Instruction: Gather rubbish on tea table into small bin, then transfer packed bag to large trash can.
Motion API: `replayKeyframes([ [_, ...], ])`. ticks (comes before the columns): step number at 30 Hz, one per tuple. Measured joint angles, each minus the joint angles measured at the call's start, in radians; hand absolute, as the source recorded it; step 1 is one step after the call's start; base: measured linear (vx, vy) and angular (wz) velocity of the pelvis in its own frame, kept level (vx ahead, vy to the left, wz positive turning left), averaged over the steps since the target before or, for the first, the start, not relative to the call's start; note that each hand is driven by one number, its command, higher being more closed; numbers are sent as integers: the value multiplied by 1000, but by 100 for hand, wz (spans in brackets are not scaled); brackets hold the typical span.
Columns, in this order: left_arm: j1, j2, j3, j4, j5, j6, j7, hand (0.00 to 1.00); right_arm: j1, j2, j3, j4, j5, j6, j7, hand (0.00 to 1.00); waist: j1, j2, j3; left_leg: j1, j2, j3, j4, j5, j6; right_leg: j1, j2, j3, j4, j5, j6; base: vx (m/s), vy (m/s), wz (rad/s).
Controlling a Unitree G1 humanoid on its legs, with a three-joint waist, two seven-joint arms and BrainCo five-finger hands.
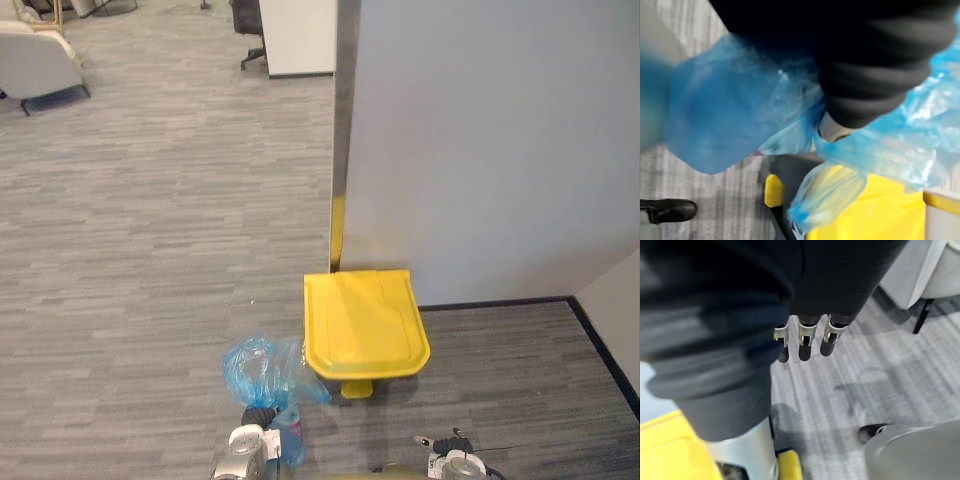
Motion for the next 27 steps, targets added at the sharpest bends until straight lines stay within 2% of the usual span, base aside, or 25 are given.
replayKeyframes([
  [2,20,9,3,-4,-8,-4,0,100,-4,0,0,-1,0,-2,-1,0,-5,-9,-7,-10,-2,-11,-48,28,-11,-32,-15,-23,-21,21,-15,-247,6,17],
  [3,10,15,8,-10,-8,-6,-1,100,-7,3,-4,-1,0,-3,-3,0,-2,-30,12,-28,-8,10,29,4,26,-38,-34,-24,-29,38,-15,-169,41,-2],
  [4,10,16,17,-14,-11,-6,0,100,-8,1,-4,-5,0,-3,-5,0,-1,-39,16,-30,-15,44,129,-41,57,-34,-54,-23,-39,52,-11,-159,60,-9],
  [5,14,16,23,-13,-17,-7,-1,100,-3,1,-3,-16,0,-3,-8,0,-3,-39,14,-20,-17,69,202,-89,68,-29,-66,-22,-54,65,-1,-158,111,-12],
  [6,25,12,25,-13,-20,-8,-1,100,8,-4,-2,-24,0,-5,-10,0,-8,-20,4,16,-4,91,210,-146,53,-27,-64,-21,-80,84,15,-133,121,-11],
  [7,30,8,26,-12,-21,-8,-1,100,13,-12,-2,-24,0,-5,-11,0,-13,0,-3,29,6,89,178,-172,40,-28,-52,-20,-93,92,24,-154,183,-24],
  [8,35,7,27,-2,-28,-5,-1,100,15,-5,-10,-14,9,-1,-10,0,-17,18,-6,36,-5,101,107,-192,15,-24,-52,-13,-128,132,36,-111,181,-17],
  [10,54,41,19,0,-27,-5,0,100,30,21,-23,-15,28,-2,-10,0,-31,-25,-38,45,-59,103,-22,-114,32,-19,-73,-36,-195,163,40,-40,151,6],
  [12,46,52,0,5,-27,-5,-1,100,30,28,-44,-12,31,-3,-11,0,-35,-31,-33,65,-83,89,-82,-71,45,-2,-83,-41,-242,182,38,44,97,26],
  [14,46,57,0,26,-26,-4,-1,100,27,24,-43,-5,31,-3,-12,0,-35,-26,-28,88,-95,76,-100,-57,55,28,-89,-41,-246,195,46,47,60,24],
  [17,47,61,0,27,-26,-3,-1,100,16,16,-41,20,30,-2,-11,0,-34,-17,-21,130,-97,70,-114,-51,62,71,-86,-62,-244,182,60,73,3,17],
  [21,46,61,-3,42,-24,-3,-2,100,0,18,-41,21,29,-3,-10,0,-33,2,-9,137,-88,67,-113,-50,61,73,-75,-66,-246,176,58,87,-31,2],
  [25,42,66,-1,46,-24,-4,-2,100,0,14,-43,21,29,-3,-10,0,-33,-17,2,147,-80,65,-101,-60,62,77,-69,-69,-219,158,41,33,-20,-2],
  [26,39,66,0,46,-24,-5,-2,100,0,13,-43,21,29,-3,-10,0,-33,-21,5,147,-79,65,-91,-69,62,69,-72,-69,-192,141,41,-19,-1,4],
  [27,31,69,3,45,-24,-6,-2,100,0,21,-45,18,30,-3,-11,0,-33,-37,19,149,-83,61,-62,-95,65,52,-88,-69,-110,93,46,-61,26,8],
])
